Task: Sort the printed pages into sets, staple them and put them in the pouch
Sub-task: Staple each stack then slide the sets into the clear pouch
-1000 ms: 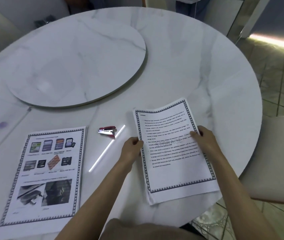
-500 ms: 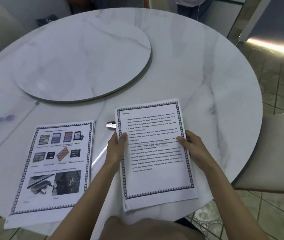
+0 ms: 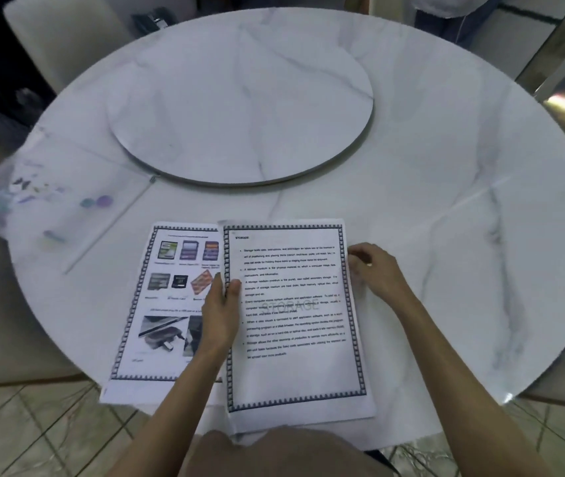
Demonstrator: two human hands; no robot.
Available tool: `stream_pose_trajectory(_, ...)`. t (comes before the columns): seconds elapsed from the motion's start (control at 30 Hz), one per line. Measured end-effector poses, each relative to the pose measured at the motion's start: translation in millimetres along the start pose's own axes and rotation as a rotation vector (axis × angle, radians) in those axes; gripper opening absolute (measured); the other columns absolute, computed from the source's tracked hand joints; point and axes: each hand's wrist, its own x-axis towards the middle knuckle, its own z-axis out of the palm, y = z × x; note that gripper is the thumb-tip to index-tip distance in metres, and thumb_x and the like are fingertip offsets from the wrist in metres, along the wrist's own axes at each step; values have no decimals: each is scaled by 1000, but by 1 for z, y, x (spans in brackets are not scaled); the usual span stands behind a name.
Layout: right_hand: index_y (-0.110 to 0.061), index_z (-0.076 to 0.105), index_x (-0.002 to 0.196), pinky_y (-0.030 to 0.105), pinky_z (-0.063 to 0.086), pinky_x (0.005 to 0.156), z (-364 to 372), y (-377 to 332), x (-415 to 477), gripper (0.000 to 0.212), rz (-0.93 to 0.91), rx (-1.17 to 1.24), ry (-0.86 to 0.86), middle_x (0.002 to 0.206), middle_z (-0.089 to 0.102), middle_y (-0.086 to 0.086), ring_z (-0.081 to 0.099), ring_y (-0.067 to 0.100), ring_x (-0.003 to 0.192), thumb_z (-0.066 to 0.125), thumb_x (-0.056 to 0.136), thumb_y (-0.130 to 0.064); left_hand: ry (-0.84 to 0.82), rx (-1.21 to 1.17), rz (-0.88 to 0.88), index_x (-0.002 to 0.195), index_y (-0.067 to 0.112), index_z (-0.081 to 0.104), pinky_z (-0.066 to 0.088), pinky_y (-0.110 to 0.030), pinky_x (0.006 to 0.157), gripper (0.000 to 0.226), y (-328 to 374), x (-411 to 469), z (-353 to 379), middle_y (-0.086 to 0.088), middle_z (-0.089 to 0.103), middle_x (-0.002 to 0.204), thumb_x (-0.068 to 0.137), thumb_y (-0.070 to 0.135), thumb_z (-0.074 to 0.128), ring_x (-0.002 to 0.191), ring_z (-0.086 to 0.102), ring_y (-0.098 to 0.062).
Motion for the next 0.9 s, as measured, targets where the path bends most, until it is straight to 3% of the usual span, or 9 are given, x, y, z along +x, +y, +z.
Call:
stream_pose_trajectory(0.07,-5,57,120,16,36,87,16,-14,15,29,-47,-111,17,120,54,11,54,19,106,53,92,-10,14,-4,25,142,13,33,22,-24,107,46,-3,1,-16,7,35,144,99,29,38,135,29,-9)
stream_pose_trajectory(0.2,-4,51,127,29,31,99,45,-30,40,37,-142,-314,6,129,46,17,42,32,122,52,91,-11,71,-35,25,141,10,35,27,-23,103,45,-6,5,-45,3,43,140,99,26,39,129,38,-12)
stream_pose_trajectory(0.33,0,46,130,37,34,98,66,-38,45,48,-215,-487,-16,128,45,20,40,35,119,59,88,-18,75,-8,-2,139,9,37,32,-35,110,47,-15,12,-70,-4,45,141,98,30,40,129,42,-18)
stream_pose_trajectory(0.4,1,47,128,40,39,97,72,-41,44,50,-205,-549,-30,126,44,20,40,33,118,62,87,-23,74,-9,-1,137,9,40,34,-31,106,43,-18,14,-77,-4,49,137,98,28,39,125,46,-18)
stream_pose_trajectory(0.6,2,52,116,44,46,83,70,-45,43,36,-171,-600,4,118,45,19,43,32,113,59,88,-19,39,-12,-5,140,8,36,32,-41,112,49,-15,14,-80,-8,47,140,97,31,40,131,43,-21)
stream_pose_trajectory(0.77,3,55,113,38,42,79,54,-35,34,32,-135,-520,140,114,48,20,45,33,110,58,88,-17,16,32,66,127,12,47,39,-37,105,35,-8,10,-72,2,60,120,98,30,41,115,54,-15)
stream_pose_trajectory(0.83,2,57,113,28,36,76,41,-34,29,32,-56,-363,203,112,52,20,50,31,104,59,88,-18,2,51,95,121,16,50,42,-38,102,30,-6,8,-67,7,61,111,97,33,42,109,56,-13)
stream_pose_trajectory(0.9,-2,62,108,22,33,72,25,-37,23,29,25,-124,288,104,61,17,54,25,90,60,87,-23,-19,58,104,128,15,47,40,-39,104,45,-2,6,-59,3,60,120,94,44,43,116,54,-15)
